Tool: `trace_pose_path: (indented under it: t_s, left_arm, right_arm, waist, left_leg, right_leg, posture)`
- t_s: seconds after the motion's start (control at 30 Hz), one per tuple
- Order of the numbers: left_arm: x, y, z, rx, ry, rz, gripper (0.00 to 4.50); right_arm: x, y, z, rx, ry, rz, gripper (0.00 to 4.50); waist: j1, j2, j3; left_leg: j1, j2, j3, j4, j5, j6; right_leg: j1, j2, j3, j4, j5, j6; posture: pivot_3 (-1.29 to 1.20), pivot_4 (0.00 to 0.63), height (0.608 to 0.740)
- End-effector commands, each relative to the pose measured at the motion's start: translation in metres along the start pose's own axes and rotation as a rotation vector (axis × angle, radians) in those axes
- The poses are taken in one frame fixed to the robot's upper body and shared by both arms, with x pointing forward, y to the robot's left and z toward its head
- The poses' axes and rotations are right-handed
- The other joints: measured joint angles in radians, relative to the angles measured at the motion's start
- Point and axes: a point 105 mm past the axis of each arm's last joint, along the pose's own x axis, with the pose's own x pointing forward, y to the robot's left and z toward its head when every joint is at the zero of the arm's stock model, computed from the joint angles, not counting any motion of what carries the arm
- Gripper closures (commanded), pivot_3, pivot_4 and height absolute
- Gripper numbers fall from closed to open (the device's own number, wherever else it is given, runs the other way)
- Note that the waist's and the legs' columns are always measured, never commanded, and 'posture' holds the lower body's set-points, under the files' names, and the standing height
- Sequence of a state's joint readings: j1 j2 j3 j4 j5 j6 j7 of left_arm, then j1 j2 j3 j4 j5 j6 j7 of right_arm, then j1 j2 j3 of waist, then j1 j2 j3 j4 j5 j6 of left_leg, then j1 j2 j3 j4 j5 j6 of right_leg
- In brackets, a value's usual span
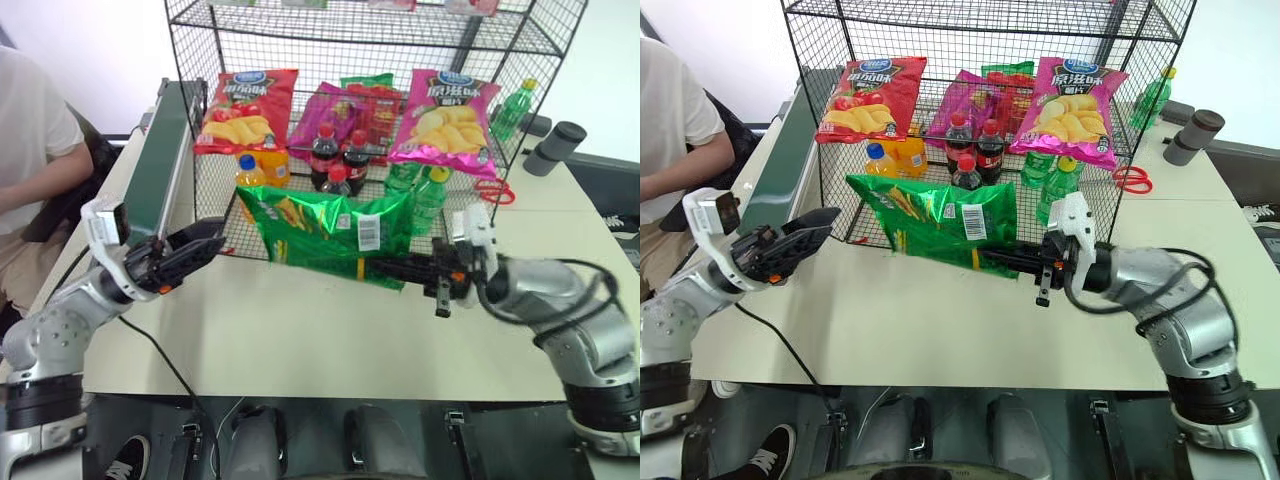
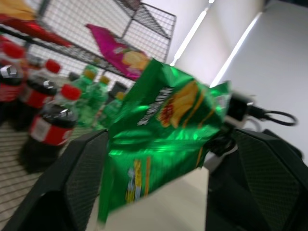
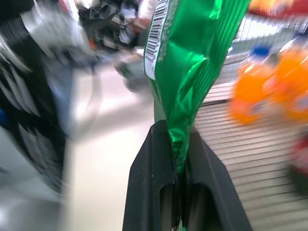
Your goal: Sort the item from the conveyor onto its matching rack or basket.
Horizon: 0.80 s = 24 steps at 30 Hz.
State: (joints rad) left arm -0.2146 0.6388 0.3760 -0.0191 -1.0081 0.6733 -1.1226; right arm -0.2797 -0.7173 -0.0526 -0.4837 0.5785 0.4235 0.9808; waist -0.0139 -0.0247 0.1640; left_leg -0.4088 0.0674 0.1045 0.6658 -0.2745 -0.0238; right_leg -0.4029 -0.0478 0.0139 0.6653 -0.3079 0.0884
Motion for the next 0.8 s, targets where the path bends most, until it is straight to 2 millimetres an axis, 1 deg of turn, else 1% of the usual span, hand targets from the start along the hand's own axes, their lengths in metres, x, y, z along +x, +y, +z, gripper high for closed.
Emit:
trace_pose_path:
  t_s: [0.03, 0.1, 0.13, 0.17, 0.23, 0.27, 0.3, 0.37, 0.43, 0.47, 0.5, 0.6, 0.7, 0.77, 0.8]
  left_arm:
    - [-0.003, 0.007, 0.009, 0.145, -0.032, 0.085, 0.05]
    - [-0.003, 0.013, 0.009, 0.213, -0.046, 0.139, 0.05]
    - [0.001, 0.013, 0.010, 0.232, -0.057, 0.148, 0.05]
    - [0.004, 0.012, 0.009, 0.258, -0.061, 0.156, 0.05]
    - [0.010, 0.013, 0.008, 0.358, -0.073, 0.199, 0.05]
    - [0.012, 0.014, 0.008, 0.390, -0.080, 0.212, 0.05]
    - [0.015, 0.010, 0.006, 0.406, -0.080, 0.201, 0.05]
    - [0.023, 0.005, -0.001, 0.493, -0.061, 0.201, 0.05]
    - [0.027, 0.002, -0.005, 0.490, -0.073, 0.193, 0.05]
    - [0.030, 0.000, -0.008, 0.494, -0.067, 0.183, 0.05]
    - [0.032, -0.002, -0.010, 0.497, -0.069, 0.179, 0.05]
    - [0.039, -0.003, -0.011, 0.525, -0.069, 0.181, 0.05]
    - [0.046, -0.009, -0.010, 0.558, -0.071, 0.174, 0.05]
    - [0.049, -0.010, -0.008, 0.582, -0.076, 0.197, 0.05]
    - [0.049, -0.010, -0.006, 0.620, -0.066, 0.212, 0.05]
  right_arm:
    - [0.006, -0.002, 0.031, -0.322, -0.022, -0.049, 4.50]
    - [0.008, -0.011, 0.048, -0.480, -0.051, -0.134, 4.50]
    - [0.007, -0.014, 0.055, -0.595, -0.050, -0.170, 4.50]
    - [0.006, -0.020, 0.060, -0.673, -0.046, -0.211, 4.50]
    - [0.003, -0.032, 0.071, -0.927, -0.013, -0.299, 4.50]
    - [0.002, -0.036, 0.074, -1.009, -0.006, -0.323, 4.50]
    - [0.001, -0.046, 0.077, -1.061, 0.017, -0.392, 4.50]
    - [0.007, -0.055, 0.079, -1.161, 0.045, -0.443, 4.50]
    - [0.013, -0.061, 0.076, -1.208, 0.060, -0.472, 4.50]
    - [0.015, -0.069, 0.070, -1.241, 0.123, -0.496, 4.50]
    - [0.016, -0.075, 0.065, -1.263, 0.165, -0.514, 4.50]
    - [0.023, -0.089, 0.057, -1.294, 0.232, -0.545, 4.50]
    - [0.036, -0.094, 0.047, -1.319, 0.258, -0.529, 4.50]
    - [0.037, -0.102, 0.040, -1.321, 0.291, -0.539, 4.50]
    - [0.034, -0.114, 0.037, -1.299, 0.339, -0.579, 4.50]
  waist:
    - [0.001, 0.000, 0.000]
    - [0.001, 0.000, 0.000]
    - [0.000, 0.000, 0.000]
    - [0.001, 0.000, 0.000]
    - [0.001, 0.000, 0.000]
    - [0.001, 0.000, 0.000]
    - [0.001, 0.000, 0.000]
    - [0.000, 0.000, 0.000]
    - [-0.001, 0.000, 0.000]
    - [-0.002, 0.000, 0.000]
    - [-0.003, 0.000, 0.000]
    - [-0.004, 0.000, 0.000]
    - [-0.006, 0.000, 0.000]
    - [-0.005, 0.000, 0.000]
    - [-0.004, 0.000, 0.000]
  left_leg:
    - [0.000, 0.000, 0.000, 0.000, 0.000, 0.000]
    - [0.000, 0.000, 0.000, 0.000, 0.000, 0.000]
    - [0.000, 0.000, 0.000, 0.000, 0.000, 0.000]
    - [0.000, 0.000, 0.000, 0.000, 0.000, -0.001]
    - [0.000, 0.000, 0.000, 0.000, 0.000, -0.001]
    - [0.000, 0.000, 0.001, 0.000, 0.000, -0.001]
    - [0.000, -0.001, 0.001, 0.000, 0.000, -0.001]
    - [0.000, 0.000, 0.002, 0.001, 0.000, -0.001]
    - [0.000, 0.000, 0.002, 0.000, 0.001, -0.002]
    - [0.000, 0.000, 0.002, 0.000, 0.003, -0.006]
    - [0.000, 0.000, 0.003, 0.000, 0.004, -0.006]
    - [0.001, 0.000, 0.003, 0.000, 0.004, -0.006]
    - [0.001, 0.000, 0.003, 0.000, 0.004, -0.006]
    - [0.001, 0.000, 0.003, 0.000, 0.004, -0.006]
    - [0.000, 0.000, 0.003, 0.000, 0.004, -0.006]
  right_leg:
    - [0.000, 0.000, 0.000, 0.000, 0.000, 0.000]
    - [0.000, 0.000, 0.000, 0.000, 0.000, 0.000]
    - [0.000, 0.000, 0.000, 0.000, 0.000, 0.000]
    - [0.000, 0.000, 0.000, 0.000, 0.000, 0.000]
    - [0.000, 0.000, 0.000, 0.000, 0.000, 0.000]
    - [0.000, 0.000, 0.000, 0.000, 0.000, 0.000]
    - [0.000, -0.001, 0.001, 0.000, 0.000, 0.000]
    - [0.000, 0.000, 0.001, 0.000, 0.000, 0.000]
    - [0.000, 0.000, 0.001, 0.000, 0.000, 0.000]
    - [0.000, 0.000, 0.001, 0.000, 0.000, 0.000]
    - [0.000, 0.000, 0.001, 0.001, 0.000, 0.000]
    - [-0.001, 0.000, 0.002, 0.001, 0.000, 0.000]
    - [-0.001, 0.000, 0.002, 0.001, 0.000, 0.000]
    - [-0.001, 0.000, 0.002, 0.001, 0.000, 0.000]
    - [-0.001, 0.000, 0.002, 0.001, 0.000, 0.000]
  posture:
    - [0.00, 0.150, 0.740]
    - [0.00, 0.150, 0.740]
    - [0.00, 0.150, 0.740]
    - [0.00, 0.150, 0.740]
    - [0.00, 0.150, 0.740]
    - [0.00, 0.150, 0.740]
    - [0.00, 0.150, 0.740]
    - [0.00, 0.150, 0.740]
    - [0.00, 0.150, 0.740]
    - [0.00, 0.150, 0.740]
    - [0.00, 0.150, 0.740]
    - [0.00, 0.150, 0.740]
    - [0.00, 0.150, 0.740]
    - [0.00, 0.150, 0.740]
    - [0.00, 0.150, 0.740]
